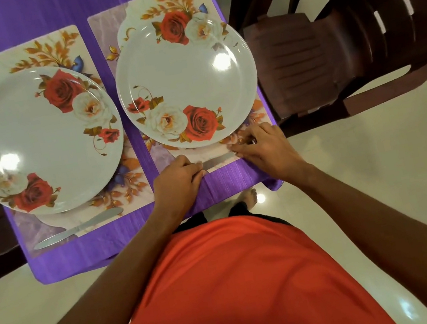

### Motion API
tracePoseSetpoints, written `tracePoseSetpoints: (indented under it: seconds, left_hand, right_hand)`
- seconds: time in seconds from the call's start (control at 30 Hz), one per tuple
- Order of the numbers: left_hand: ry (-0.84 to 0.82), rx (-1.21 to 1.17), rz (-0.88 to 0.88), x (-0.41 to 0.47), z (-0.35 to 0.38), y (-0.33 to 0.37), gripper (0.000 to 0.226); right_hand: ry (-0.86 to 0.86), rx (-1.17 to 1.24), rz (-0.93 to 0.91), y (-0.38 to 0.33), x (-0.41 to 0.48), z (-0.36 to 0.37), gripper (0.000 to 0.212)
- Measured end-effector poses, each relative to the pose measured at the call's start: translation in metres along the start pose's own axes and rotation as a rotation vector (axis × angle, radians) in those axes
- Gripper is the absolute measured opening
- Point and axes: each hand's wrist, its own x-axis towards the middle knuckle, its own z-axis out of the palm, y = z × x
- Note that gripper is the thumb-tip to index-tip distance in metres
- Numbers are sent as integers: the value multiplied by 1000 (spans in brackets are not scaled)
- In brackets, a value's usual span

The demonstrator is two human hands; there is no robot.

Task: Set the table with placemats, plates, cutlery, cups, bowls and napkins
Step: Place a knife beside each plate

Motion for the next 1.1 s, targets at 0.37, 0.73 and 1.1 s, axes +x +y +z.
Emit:
tracePoseSetpoints:
  seconds: [0.37, 0.73, 1.1]
  left_hand:
    - [5, -20, 8, -2, -2, -1, 23]
    - [20, -18, 15, 1, -1, -2, 24]
    - [-3, -15, 44, 3, -3, -3, 22]
  right_hand:
    - [85, 152, 278, 12, -18, 8, 27]
    - [86, 237, 407, 5, -18, 4, 28]
    - [102, 333, 506, 1, -16, 4, 33]
